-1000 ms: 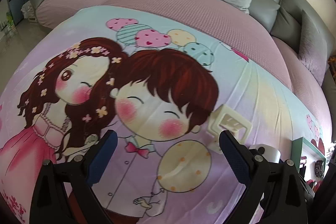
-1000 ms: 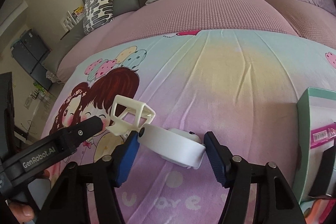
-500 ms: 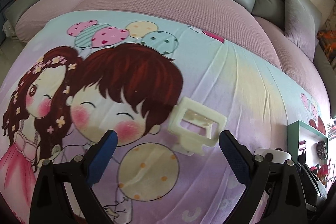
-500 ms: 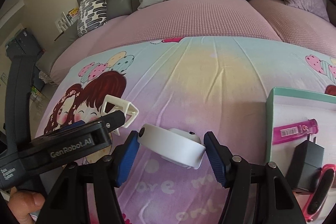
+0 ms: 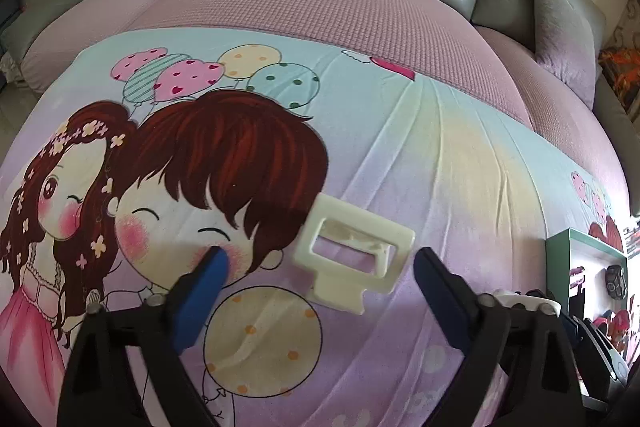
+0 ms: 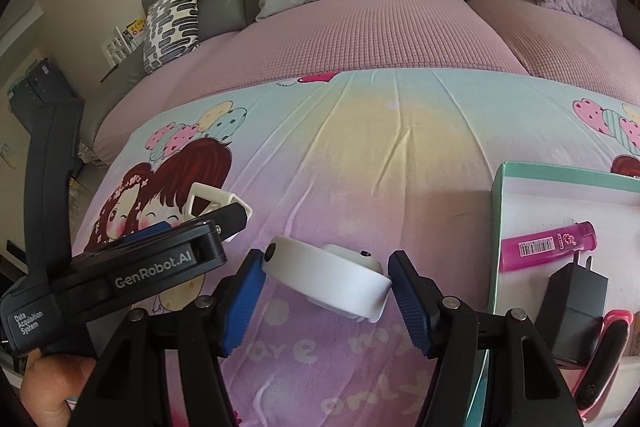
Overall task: Organize rigid objects
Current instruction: 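Grasp the white round charger with the right tool while left tool grasps the white clip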
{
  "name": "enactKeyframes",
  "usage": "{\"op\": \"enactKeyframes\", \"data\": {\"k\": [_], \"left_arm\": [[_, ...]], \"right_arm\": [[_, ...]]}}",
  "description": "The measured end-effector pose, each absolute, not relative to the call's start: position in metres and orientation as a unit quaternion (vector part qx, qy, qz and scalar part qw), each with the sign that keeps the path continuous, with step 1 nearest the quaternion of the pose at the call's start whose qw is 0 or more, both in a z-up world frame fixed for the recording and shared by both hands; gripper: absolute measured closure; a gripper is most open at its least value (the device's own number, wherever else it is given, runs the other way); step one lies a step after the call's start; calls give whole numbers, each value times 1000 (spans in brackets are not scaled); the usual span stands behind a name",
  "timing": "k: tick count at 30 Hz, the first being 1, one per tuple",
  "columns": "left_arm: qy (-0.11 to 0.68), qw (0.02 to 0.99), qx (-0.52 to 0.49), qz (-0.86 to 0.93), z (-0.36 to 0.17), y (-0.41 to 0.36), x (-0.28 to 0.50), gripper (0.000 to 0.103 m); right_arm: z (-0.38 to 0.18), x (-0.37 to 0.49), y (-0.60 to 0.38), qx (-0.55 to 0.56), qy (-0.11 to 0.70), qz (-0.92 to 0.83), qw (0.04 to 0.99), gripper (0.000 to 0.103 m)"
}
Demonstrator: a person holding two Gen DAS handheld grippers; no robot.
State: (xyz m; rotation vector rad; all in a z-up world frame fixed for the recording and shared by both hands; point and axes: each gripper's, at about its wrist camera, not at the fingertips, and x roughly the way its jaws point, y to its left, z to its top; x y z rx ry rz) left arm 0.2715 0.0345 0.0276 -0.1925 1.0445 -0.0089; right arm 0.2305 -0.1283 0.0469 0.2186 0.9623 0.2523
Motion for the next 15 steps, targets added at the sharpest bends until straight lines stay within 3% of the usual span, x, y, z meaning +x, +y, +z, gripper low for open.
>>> {"op": "enactKeyframes", "data": {"k": [1,4,5,15], "left_arm": [[498,862,-91,-6,27,34,271,26],[502,860,-88,-8,25,31,272,37],[501,861,-86,-9,25,29,273,47],[484,870,-95,-3,43,30,258,48]], "right_arm": [[47,230,-129,105,461,121,873,36],[47,230,-130,107,461,121,873,36],[47,230,-131,107,461,122,873,36],[55,224,-134,114,454,128,874,36]]}}
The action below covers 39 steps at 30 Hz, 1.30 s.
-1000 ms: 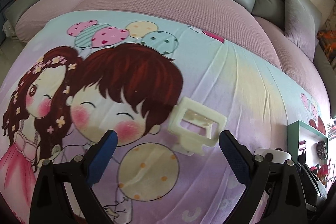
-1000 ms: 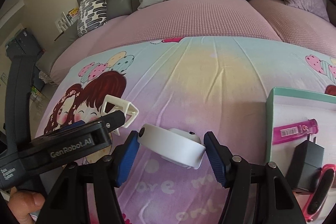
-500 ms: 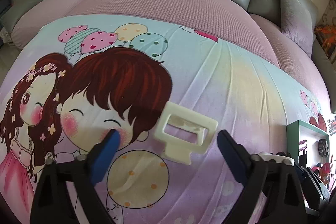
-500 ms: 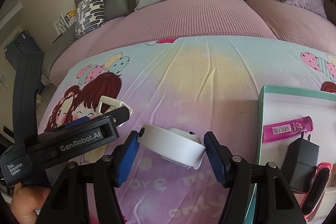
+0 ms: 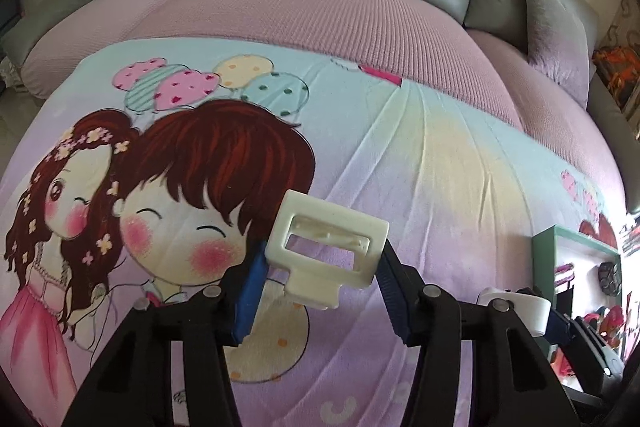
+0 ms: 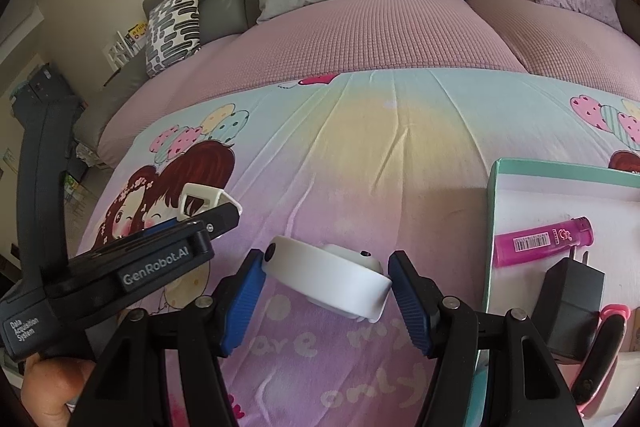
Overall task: Organize rigid objects
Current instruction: 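Grasp the white round charger with the right tool while left tool grasps the white clip, then carry the white clip and white round charger over the tray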
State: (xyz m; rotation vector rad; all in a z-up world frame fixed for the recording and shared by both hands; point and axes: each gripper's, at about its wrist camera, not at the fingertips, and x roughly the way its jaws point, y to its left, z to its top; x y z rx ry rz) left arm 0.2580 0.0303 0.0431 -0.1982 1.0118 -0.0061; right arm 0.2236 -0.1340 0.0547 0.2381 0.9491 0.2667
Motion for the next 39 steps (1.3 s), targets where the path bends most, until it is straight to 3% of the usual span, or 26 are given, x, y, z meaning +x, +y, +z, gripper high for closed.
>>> {"op": "enactKeyframes", "data": {"k": [18,39], "left_arm": [[419,897,-142,11,102,2,185,48],[401,911,-82,-47,116,-117,165,48]], "right_arm": [[97,156,-189,131,413,93,896,36],[102,120,-329,176,389,-24,904,36]]}}
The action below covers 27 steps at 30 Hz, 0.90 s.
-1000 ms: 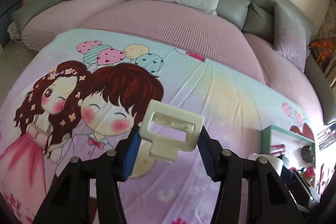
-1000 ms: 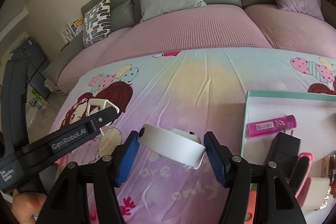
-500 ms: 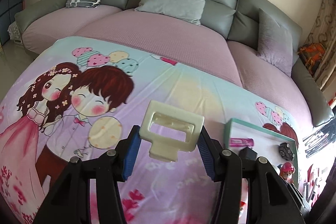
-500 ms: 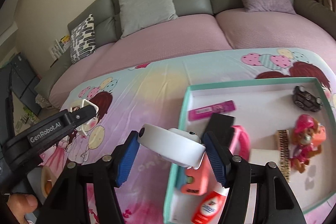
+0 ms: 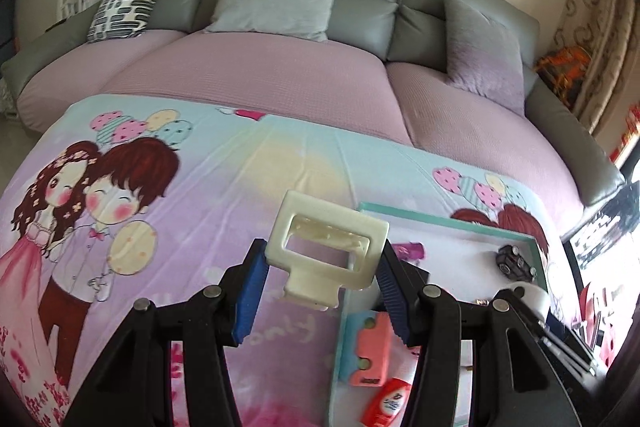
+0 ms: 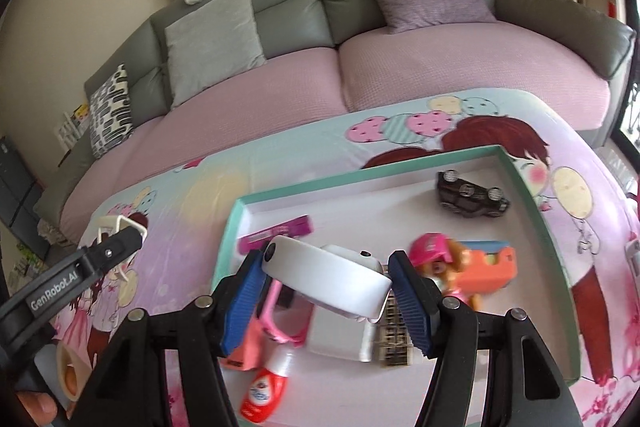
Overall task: Organize rigid objects
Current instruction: 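Carry the white clip and white round charger over the tray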
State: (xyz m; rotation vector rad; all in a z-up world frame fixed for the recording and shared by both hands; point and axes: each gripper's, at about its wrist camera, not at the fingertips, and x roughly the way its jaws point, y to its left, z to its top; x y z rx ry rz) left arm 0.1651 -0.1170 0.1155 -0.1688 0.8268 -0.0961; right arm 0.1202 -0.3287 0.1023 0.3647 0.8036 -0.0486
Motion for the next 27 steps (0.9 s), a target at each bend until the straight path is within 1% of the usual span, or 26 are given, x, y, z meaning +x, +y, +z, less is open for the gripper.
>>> {"op": "enactKeyframes", "data": {"k": [6,16,27], "left_arm": [[411,906,-58,-80,105,-148,165,48],[448,887,-38,-105,78,-171,169,48],[449,883,-24,-134,81,-189,162,48]], "right_arm": [[100,118,-348,172,391,-47,903,36],[95,120,-352,165,397,-47,902,36],[92,120,-355,167,401,-54,899,36]]}}
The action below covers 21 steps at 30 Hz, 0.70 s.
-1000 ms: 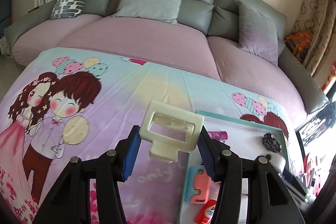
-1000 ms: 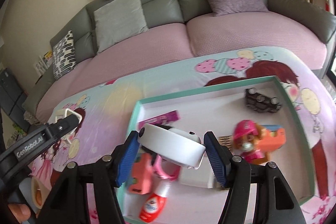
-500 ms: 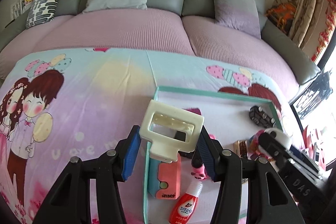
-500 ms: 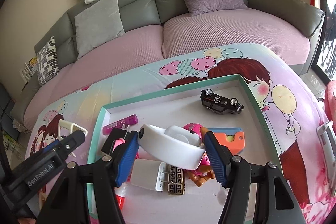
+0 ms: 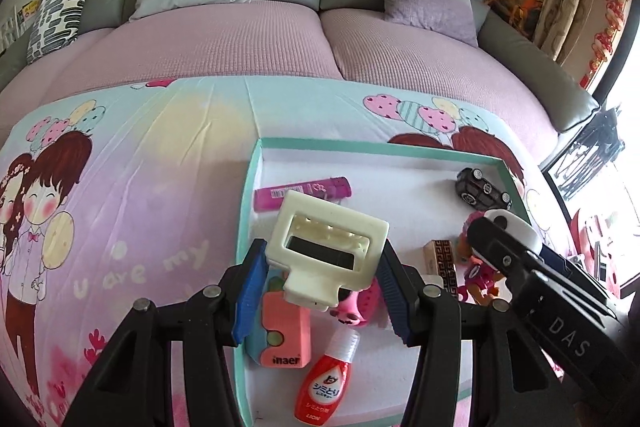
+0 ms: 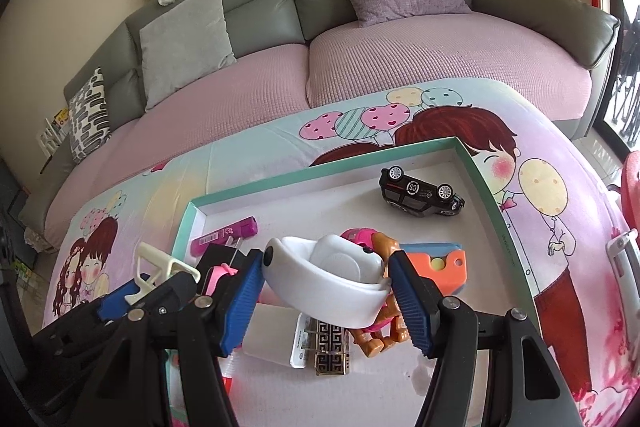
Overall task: Organize rigid objects
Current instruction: 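Carry the white clip and white round charger over the tray, then lower the white clip and round charger into the tray and release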
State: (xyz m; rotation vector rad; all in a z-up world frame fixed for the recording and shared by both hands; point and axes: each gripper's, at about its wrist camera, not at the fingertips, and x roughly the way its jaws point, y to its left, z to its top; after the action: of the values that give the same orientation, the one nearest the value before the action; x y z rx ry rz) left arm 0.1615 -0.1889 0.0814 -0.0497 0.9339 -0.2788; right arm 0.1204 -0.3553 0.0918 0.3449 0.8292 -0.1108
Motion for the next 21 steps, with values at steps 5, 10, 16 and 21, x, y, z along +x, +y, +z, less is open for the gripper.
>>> {"op": "enactKeyframes", "data": {"k": [5,10,16,21], "left_arm": [[445,883,-22,-147,84,-193,159,48],[456,877,-15,-151,78,-198,160,48],[464,873,-6,-152,73,-201,161,48],[470,869,11,-153,67,-207,160,48]], "right_arm": [[97,117,-360,155,402,-73,900,36],[96,116,-364,154,404,-79,898,36],[97,112,-376,158,403,-98,896,36],[91,114,-379,160,411,-105,891,36]]}}
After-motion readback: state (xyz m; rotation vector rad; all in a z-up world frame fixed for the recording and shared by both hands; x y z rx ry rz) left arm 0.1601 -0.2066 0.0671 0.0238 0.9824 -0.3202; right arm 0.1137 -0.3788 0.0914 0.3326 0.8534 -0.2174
